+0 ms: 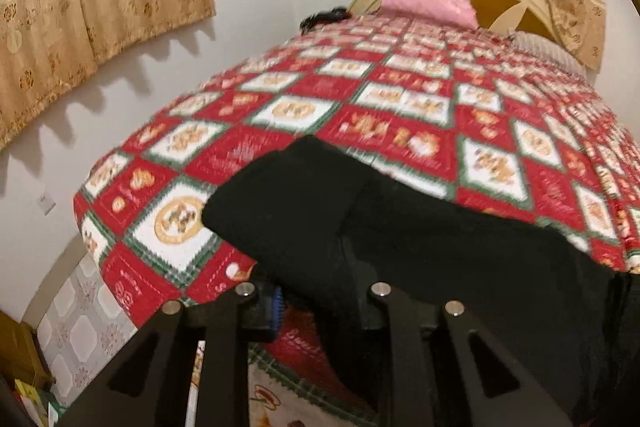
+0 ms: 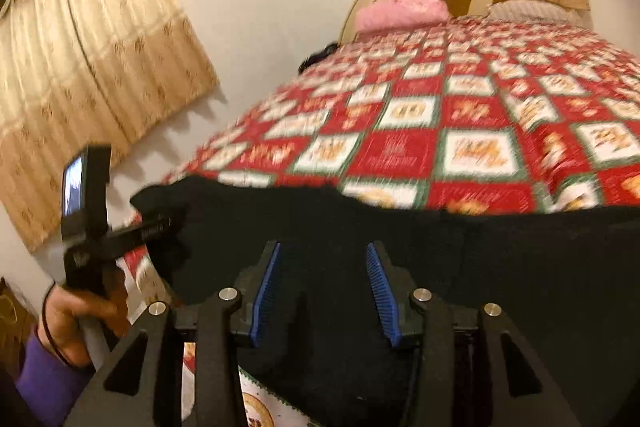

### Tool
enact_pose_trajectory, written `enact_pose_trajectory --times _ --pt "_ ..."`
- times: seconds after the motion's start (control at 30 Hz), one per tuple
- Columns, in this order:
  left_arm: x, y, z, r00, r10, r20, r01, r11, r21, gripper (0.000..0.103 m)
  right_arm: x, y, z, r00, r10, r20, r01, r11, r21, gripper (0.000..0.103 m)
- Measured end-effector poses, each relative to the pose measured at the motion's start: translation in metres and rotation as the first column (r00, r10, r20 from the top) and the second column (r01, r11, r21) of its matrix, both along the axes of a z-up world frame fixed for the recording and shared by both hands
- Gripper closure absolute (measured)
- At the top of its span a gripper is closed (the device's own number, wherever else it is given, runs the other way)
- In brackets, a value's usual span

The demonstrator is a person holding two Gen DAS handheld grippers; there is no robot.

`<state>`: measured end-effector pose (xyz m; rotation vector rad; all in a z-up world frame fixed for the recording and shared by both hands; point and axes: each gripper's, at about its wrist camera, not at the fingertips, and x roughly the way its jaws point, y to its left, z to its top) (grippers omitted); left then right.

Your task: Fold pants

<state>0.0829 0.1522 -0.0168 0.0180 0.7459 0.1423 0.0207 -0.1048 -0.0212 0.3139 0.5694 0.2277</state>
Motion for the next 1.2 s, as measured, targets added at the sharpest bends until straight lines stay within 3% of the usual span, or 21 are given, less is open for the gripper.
enact_pose_trajectory --times 0.07,0.13,0.3,0.5,0.57,0.73,0.9,1.1,1.2 --pt "-0.008 -0.011 0.015 0.998 -0.034 0.049 0.034 0.999 0.002 0.079 -0.006 -0.015 0.010 0.999 -0.049 0.015 0.049 0.999 -0.010 0.057" --pt "-0.015 -0.022 0.027 0.993 -0.072 0.089 0.072 0.997 -0.003 0.079 -0.008 -0.031 0.017 0.988 -0.150 -0.022 0.147 0.984 -0.102 0.057" --pt "-0.023 -0.060 0.043 0.971 -0.196 0.136 0.198 0.980 -0.004 0.081 -0.012 -0.066 0.016 0.936 -0.345 -0.070 0.306 0.895 -0.325 0.057" --pt "-0.041 -0.121 0.058 0.911 -0.374 0.172 0.382 0.924 -0.013 0.081 -0.031 -0.120 0.010 0.883 -0.455 -0.118 0.410 0.867 -0.283 0.057" --pt "-0.048 -0.144 0.060 0.882 -0.437 0.178 0.447 0.894 -0.019 0.081 -0.037 -0.131 0.008 0.872 -0.474 -0.121 0.426 0.857 -0.289 0.057" --pt "-0.076 -0.208 0.056 0.766 -0.618 0.178 0.628 0.778 -0.005 0.081 -0.056 -0.156 0.009 0.855 -0.504 -0.123 0.458 0.845 -0.276 0.057" --pt "-0.100 -0.256 0.036 0.666 -0.730 0.154 0.736 0.677 0.022 0.081 -0.070 -0.178 0.008 0.847 -0.518 -0.120 0.482 0.843 -0.240 0.057" --pt "-0.119 -0.292 0.002 0.568 -0.819 0.088 0.816 0.573 0.068 0.081 -0.079 -0.192 0.008 0.844 -0.523 -0.119 0.501 0.848 -0.171 0.057" --pt "-0.117 -0.298 -0.016 0.547 -0.837 0.004 0.834 0.546 0.080 0.077 -0.081 -0.192 0.009 0.850 -0.515 -0.109 0.496 0.853 -0.164 0.057"
